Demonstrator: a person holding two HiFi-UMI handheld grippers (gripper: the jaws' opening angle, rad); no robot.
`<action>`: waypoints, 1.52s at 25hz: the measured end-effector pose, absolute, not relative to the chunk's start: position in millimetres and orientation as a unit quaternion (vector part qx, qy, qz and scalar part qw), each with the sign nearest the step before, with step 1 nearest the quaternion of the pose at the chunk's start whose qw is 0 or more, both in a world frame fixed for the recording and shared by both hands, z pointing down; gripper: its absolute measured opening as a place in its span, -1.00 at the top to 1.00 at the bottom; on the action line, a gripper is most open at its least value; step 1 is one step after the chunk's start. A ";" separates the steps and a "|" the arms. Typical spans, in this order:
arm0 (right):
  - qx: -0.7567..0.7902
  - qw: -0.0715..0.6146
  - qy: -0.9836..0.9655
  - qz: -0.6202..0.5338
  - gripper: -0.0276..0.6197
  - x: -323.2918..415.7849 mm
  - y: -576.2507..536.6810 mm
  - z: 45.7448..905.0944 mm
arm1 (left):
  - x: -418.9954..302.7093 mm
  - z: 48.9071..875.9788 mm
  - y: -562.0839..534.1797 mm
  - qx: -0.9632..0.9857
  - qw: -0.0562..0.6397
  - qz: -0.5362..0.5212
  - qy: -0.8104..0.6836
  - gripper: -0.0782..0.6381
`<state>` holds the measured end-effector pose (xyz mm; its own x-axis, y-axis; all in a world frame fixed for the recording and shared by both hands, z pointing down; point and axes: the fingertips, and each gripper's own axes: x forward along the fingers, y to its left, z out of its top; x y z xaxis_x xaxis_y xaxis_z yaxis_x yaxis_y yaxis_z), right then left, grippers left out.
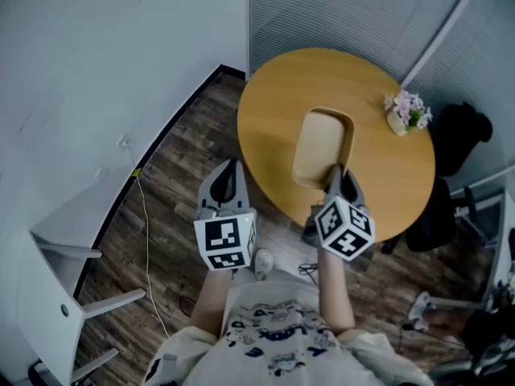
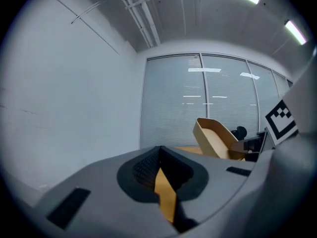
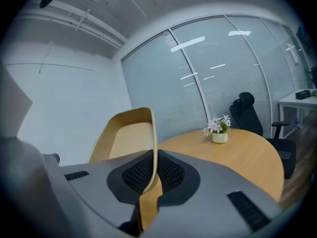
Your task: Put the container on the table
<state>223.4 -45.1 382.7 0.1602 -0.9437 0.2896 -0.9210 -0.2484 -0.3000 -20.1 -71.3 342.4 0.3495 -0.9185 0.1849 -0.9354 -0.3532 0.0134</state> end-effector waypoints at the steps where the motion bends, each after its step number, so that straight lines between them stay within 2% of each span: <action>1: -0.761 0.026 0.613 -0.214 0.87 226.2 -51.1 384.0 | -17.7 344.0 -76.9 0.818 0.059 0.074 -0.567 0.77; 15: -0.757 0.009 0.606 -0.242 0.87 235.9 -120.2 414.0 | -10.3 368.1 -144.8 0.811 0.077 0.099 -0.572 0.77; 28: -0.777 -0.004 0.577 -0.252 0.87 242.6 -214.4 431.1 | 3.5 384.6 -258.6 0.833 0.090 0.112 -0.534 0.77; 38: -0.786 -0.039 0.548 -0.283 0.87 236.6 -256.9 469.9 | 2.3 418.6 -317.2 0.842 0.118 0.140 -0.507 0.77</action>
<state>236.6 -256.9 469.9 0.2385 -0.8393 0.4886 -0.8840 -0.3960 -0.2485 2.3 -317.2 418.6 0.4469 -0.8211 0.3552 -0.8871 -0.4581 0.0570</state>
